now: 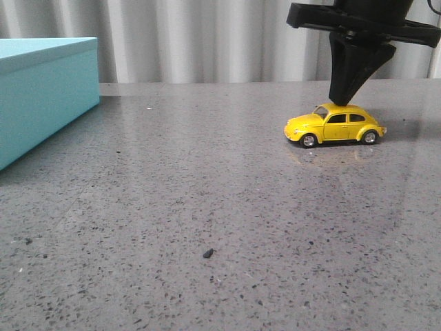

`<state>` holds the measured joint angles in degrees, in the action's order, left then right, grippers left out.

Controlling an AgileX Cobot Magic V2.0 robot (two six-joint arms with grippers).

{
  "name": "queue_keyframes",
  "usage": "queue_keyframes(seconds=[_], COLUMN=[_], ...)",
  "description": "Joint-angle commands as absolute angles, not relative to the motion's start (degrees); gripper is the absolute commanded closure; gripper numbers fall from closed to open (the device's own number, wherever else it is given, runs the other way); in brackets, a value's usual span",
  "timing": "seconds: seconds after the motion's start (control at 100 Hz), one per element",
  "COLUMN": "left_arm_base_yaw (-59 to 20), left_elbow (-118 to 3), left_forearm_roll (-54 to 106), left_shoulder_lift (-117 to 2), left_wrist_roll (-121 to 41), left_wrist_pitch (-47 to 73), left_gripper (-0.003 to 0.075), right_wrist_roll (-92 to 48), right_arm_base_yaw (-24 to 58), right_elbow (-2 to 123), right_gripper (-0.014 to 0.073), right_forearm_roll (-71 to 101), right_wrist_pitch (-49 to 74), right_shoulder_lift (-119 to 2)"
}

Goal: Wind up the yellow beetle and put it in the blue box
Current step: 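Press the beetle down with the right gripper and drag it backward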

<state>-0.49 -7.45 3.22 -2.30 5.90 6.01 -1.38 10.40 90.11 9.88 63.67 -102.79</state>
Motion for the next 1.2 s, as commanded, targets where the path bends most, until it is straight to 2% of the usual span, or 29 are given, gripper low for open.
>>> queue_keyframes(seconds=[0.0,0.51,1.19], left_arm_base_yaw=[-0.8,-0.8,-0.8], left_elbow=[-9.5,-9.5,-9.5], left_forearm_roll=[3.8,3.8,3.8], left_shoulder_lift=[-3.5,-3.5,-3.5], left_wrist_roll=[6.3,6.3,6.3], left_wrist_pitch=[1.7,1.7,1.7], left_gripper=[0.0741,0.0741,0.0741], right_wrist_roll=[-1.4,0.4,0.5], right_arm_base_yaw=[10.3,9.9,0.3], right_elbow=[91.8,91.8,91.7], right_gripper=[0.0654,0.0654,0.0654], right_forearm_roll=[10.2,2.4,-1.5], right_wrist_pitch=[63.1,65.4,67.8], right_shoulder_lift=[-101.0,-101.8,-102.9])
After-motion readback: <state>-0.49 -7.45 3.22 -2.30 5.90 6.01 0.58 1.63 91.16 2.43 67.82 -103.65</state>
